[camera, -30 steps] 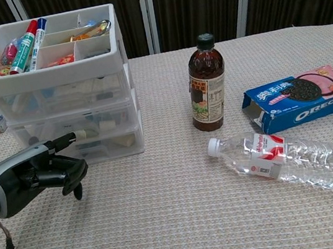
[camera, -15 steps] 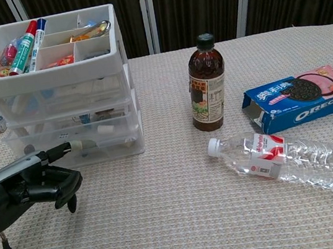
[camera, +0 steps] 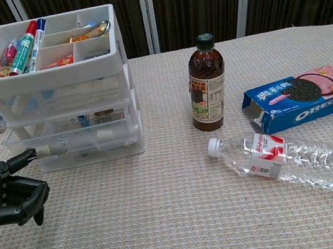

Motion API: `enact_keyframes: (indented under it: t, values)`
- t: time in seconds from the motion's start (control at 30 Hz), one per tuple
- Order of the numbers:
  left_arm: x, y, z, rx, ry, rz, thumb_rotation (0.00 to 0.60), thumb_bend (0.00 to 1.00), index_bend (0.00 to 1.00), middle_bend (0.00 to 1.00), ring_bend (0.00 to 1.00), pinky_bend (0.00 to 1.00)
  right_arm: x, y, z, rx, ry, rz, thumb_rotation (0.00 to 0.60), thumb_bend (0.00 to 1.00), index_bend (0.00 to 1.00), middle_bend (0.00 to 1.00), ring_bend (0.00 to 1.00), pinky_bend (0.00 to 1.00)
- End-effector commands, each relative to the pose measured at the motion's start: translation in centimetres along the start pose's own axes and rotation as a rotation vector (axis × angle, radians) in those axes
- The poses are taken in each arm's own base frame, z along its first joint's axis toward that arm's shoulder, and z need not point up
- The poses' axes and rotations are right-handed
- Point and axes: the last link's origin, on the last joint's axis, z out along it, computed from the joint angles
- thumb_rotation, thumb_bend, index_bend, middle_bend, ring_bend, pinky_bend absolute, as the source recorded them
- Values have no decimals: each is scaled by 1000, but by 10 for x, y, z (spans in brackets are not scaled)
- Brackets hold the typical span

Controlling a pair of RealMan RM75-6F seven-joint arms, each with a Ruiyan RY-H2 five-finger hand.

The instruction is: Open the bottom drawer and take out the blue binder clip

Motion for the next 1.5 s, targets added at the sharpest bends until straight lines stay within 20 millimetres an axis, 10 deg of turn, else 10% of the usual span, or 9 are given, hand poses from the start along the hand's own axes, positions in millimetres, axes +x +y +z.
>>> enact_keyframes:
  t: [0.03,0.6,1.5]
  values:
    - [5,4,-21,-76,56,153,600,658,156,775,763,579,0,0,0,0,1,1,600,0,0,0,0,0]
    - [39,43,-30,-27,226,692,600,659,170,872,839,630,0,-1,-1,2,7,-2,600,0,0,0,0,0]
    - [44,37,5,161,128,765,600,666,159,891,853,649,-2,-2,-1,4,-1,-7,600,0,0,0,0,0]
